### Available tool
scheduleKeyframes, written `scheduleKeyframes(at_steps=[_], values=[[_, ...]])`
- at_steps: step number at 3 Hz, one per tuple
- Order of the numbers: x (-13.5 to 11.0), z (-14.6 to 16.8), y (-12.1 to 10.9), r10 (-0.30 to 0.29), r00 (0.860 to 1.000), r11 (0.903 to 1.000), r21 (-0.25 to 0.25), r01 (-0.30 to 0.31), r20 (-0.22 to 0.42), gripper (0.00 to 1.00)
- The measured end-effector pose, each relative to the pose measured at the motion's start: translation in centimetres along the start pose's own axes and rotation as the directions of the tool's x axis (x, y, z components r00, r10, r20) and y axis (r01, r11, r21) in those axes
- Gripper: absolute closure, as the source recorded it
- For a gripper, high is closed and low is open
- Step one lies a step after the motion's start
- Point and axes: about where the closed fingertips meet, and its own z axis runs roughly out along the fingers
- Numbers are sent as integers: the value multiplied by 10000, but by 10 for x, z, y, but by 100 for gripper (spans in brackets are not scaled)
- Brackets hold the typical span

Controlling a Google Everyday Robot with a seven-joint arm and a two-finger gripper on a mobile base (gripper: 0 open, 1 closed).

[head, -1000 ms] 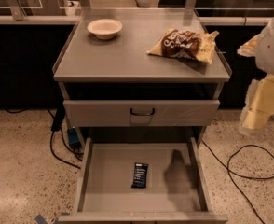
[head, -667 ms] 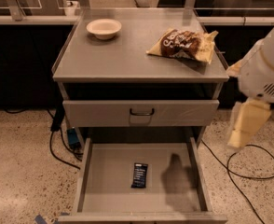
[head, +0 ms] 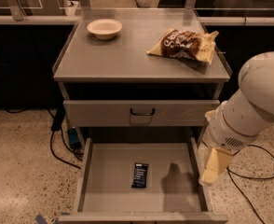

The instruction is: Pick rxbar blueberry from middle drawer and place on counter

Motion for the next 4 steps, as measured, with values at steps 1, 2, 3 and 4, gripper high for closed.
scheduleKeyframes(at_steps=[1,2,3,4], values=[[0,0,0,0,10000,10000,3,0,-2,0],[2,8,-3,36,9999,9997,239,-34,-113,0],[1,36,-14,40,9998,9983,582,-29,-195,0],[-7,71,-28,-50,10000,9977,672,50,-7,0]])
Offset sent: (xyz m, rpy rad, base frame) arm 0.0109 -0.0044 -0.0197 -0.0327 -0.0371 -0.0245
